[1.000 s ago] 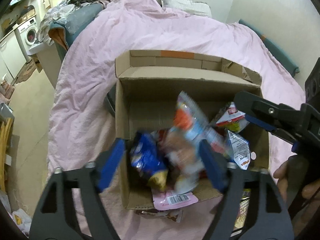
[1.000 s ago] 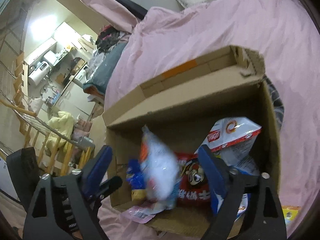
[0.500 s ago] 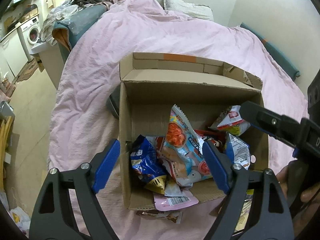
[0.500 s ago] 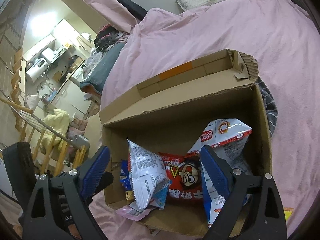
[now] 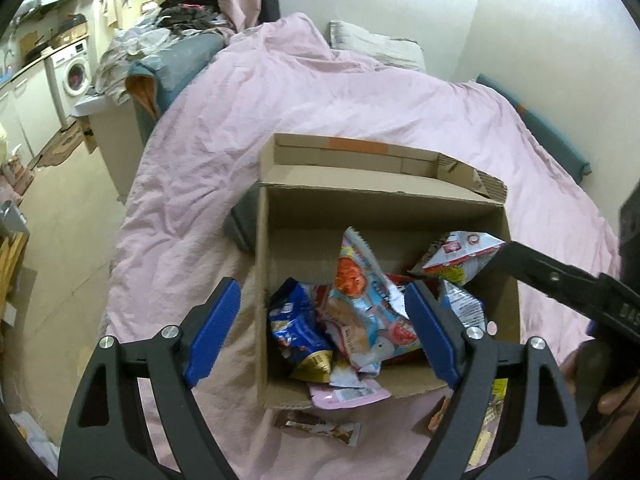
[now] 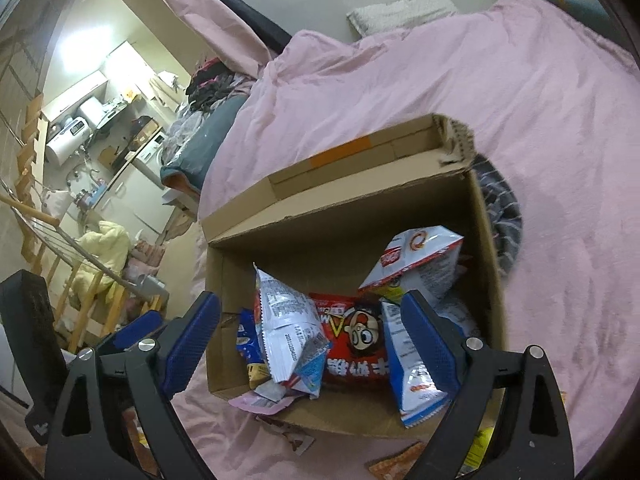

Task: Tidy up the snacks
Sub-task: 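Withdraw both grippers from the box toward the remaining snacks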

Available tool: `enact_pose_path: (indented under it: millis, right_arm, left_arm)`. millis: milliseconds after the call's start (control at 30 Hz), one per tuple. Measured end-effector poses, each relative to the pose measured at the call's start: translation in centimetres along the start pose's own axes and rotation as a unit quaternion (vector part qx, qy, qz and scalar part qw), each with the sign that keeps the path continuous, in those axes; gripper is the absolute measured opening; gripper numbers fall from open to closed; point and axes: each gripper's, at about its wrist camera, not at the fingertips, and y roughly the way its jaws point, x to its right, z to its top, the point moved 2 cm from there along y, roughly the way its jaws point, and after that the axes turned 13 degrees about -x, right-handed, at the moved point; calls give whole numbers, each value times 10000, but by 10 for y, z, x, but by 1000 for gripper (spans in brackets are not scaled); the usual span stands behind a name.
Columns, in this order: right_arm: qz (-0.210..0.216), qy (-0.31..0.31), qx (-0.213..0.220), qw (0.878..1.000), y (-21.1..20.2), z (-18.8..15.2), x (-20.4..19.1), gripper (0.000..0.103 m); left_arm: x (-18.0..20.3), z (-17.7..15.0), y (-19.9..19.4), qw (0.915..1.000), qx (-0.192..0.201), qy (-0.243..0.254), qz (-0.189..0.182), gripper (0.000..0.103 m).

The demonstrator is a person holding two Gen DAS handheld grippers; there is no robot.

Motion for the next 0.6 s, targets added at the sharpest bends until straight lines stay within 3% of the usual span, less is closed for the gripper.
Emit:
enact_pose_path:
  millis: [133, 600]
  right_arm:
    - [-69, 74, 6, 9999, -8, -12, 4, 94]
    - [-306, 352, 15, 9989, -39, -58, 18, 94]
  left_arm:
    - [-6, -6, -4, 9997, 4, -72, 243, 82]
    - [-8, -43, -19, 9994, -185, -46, 272, 83]
